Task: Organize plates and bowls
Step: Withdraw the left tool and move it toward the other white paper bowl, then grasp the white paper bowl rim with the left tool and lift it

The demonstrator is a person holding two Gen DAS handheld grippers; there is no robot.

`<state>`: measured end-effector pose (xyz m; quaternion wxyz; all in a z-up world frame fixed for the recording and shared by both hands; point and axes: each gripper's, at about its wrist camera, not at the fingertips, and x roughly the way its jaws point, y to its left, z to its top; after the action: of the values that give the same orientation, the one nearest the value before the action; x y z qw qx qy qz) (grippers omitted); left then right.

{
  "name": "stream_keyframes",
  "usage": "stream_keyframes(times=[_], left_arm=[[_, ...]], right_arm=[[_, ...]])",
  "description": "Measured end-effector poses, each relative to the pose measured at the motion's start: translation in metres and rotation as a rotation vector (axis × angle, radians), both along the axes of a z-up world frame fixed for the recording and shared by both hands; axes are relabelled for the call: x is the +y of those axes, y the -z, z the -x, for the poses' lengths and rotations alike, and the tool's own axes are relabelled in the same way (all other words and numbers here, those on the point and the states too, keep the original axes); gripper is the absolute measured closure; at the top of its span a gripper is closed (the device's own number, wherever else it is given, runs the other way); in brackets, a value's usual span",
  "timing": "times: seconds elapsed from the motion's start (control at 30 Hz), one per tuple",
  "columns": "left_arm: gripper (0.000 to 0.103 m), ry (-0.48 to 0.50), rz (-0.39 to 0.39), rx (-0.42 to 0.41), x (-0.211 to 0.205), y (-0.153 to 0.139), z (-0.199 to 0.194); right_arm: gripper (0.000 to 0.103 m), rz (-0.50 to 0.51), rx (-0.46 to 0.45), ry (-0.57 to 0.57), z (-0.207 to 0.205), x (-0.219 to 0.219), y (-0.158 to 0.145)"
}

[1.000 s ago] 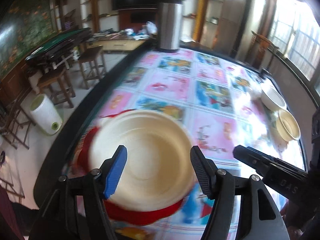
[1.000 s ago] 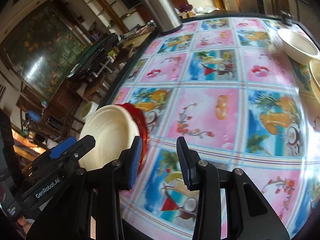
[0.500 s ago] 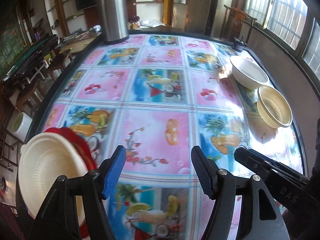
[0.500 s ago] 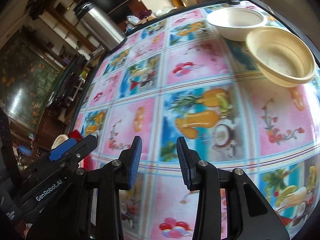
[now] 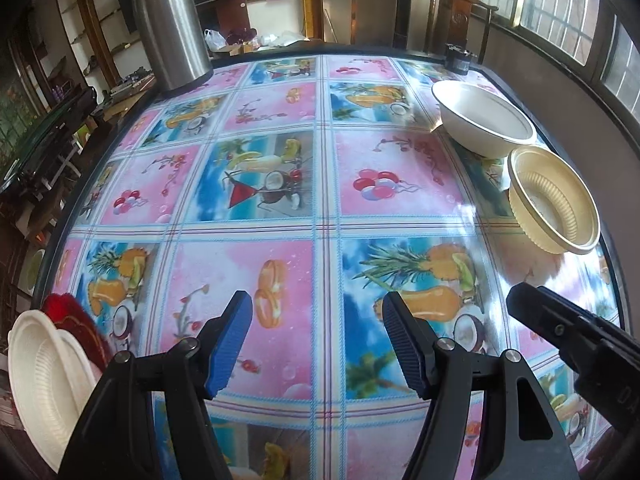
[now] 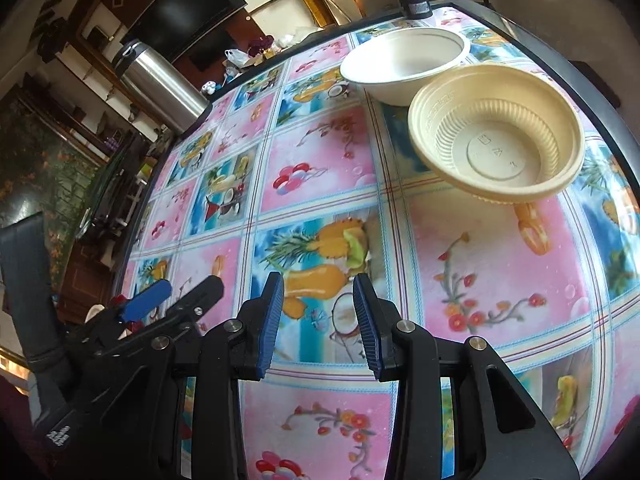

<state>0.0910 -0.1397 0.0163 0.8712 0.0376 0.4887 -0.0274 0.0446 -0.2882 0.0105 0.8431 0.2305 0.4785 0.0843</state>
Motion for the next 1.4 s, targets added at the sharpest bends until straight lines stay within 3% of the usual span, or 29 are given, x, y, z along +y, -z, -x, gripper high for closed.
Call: stream_keyframes(times=[0.5, 0.73, 0.83, 1.07, 1.27, 1.3, 1.4], left_arm=[[0.035, 0.018, 0.002, -0.026, -0.041, -0.006, -0.059], [0.035, 0.024, 0.086, -0.032, -0.060, -0.013, -0.099], [0.035, 0.024, 0.133, -0.028, -0.070, -0.012, -0.116], [0.035, 0.028, 0.180, -0.012, -0.093, -0.001, -0.149], [0.033, 0.021, 0.237, 0.005, -0.106, 0.008, -0.171], [0.033, 0.015, 0.235, 0.016, -0.110, 0.011, -0.177], [0.034, 0.023, 0.235, 0.047, -0.119, 0.018, -0.185]], right_arm=[[0.067, 0.059, -0.051, 0.024, -0.057, -0.045, -0.027], [0.066, 0.090, -0.089, 0.101, -0.098, -0.098, -0.040], [0.054, 0.102, -0.087, 0.157, -0.115, -0.122, -0.038], [0.054, 0.095, -0.046, 0.173, -0.160, -0.151, -0.017], [0.054, 0.101, -0.031, 0.115, -0.185, -0.142, 0.005], [0.056, 0.101, -0.033, 0.106, -0.187, -0.141, 0.008], [0.088, 0.080, -0.046, 0.088, -0.188, -0.142, 0.015]])
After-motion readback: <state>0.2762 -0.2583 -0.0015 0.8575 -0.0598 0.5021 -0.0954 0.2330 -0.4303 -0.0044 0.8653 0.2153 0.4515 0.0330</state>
